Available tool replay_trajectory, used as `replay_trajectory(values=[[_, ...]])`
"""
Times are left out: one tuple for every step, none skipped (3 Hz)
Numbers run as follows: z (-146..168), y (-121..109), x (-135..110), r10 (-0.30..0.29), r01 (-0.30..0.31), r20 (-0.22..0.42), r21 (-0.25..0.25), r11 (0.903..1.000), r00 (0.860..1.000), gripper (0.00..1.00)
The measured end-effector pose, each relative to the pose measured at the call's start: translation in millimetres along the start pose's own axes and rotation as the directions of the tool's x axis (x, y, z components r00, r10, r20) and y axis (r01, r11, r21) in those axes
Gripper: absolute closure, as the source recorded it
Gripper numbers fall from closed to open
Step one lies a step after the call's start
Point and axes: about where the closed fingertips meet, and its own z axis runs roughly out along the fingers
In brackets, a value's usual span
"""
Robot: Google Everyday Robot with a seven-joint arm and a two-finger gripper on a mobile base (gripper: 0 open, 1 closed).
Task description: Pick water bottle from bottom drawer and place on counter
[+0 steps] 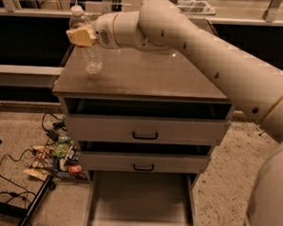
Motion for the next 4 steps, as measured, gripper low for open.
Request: replay_trajectory(values=[[23.9, -13.3, 33.6, 0.003, -0.003, -0.068, 0.002, 1.0, 0.998, 1.0], [29.0, -18.5, 41.4, 0.016, -0.016, -0.085, 0.0, 0.9999, 0.996, 1.0], [27.6, -18.4, 35.9, 0.016, -0.016, -0.085, 0.0, 0.9999, 0.996, 1.0], [27.5, -18.4, 35.3, 0.016, -0.016, -0.085, 0.0, 0.9999, 0.996, 1.0]])
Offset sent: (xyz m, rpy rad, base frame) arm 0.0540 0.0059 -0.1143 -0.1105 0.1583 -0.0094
